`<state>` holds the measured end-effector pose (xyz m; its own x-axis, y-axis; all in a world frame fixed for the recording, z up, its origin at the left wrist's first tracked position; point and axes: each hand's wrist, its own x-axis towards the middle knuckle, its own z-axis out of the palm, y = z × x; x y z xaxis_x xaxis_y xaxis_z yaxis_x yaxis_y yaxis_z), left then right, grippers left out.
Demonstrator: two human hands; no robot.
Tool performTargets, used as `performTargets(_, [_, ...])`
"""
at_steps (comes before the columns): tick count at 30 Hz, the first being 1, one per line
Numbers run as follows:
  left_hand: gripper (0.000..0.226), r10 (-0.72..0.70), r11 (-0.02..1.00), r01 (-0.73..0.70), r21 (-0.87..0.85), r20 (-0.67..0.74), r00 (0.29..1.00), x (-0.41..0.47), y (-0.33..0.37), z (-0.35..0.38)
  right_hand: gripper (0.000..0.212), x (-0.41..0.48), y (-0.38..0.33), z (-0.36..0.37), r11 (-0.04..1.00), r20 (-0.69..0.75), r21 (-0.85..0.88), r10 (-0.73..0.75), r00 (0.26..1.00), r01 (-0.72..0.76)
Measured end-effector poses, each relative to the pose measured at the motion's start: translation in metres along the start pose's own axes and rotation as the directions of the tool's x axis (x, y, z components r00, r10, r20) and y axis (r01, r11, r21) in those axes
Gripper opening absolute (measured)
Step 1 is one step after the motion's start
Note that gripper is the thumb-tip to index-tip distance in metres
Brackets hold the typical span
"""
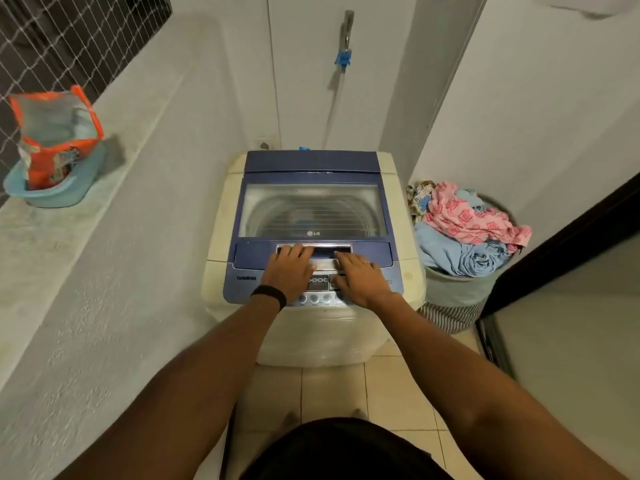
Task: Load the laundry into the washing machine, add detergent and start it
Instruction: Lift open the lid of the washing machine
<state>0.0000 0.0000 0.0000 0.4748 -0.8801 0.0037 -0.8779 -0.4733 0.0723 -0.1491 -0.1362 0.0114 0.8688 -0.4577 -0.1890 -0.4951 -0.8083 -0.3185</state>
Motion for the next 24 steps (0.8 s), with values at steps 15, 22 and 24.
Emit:
performTargets(15, [0.038,0.075,0.997,-0.076,0.007,0.103,0.992,0.008,-0.024,0.001,0.057,0.014,-0.025,-0.009,0.966,0.025,-0.245,0.095,0.995,-0.086])
performTargets(22, [0.052,0.249,0.96,-0.243,0.142,-0.025,0.968,0.029,-0.043,-0.047,0.063,0.024,-0.036,-0.058,0.924,-0.123,-0.369,0.062,0.99,-0.104])
performTargets(24, [0.055,0.314,0.934,-0.293,0.205,-0.083,0.946,0.044,-0.052,-0.069,0.059,0.032,-0.042,-0.082,0.917,-0.219,-0.386,0.02,0.975,-0.106])
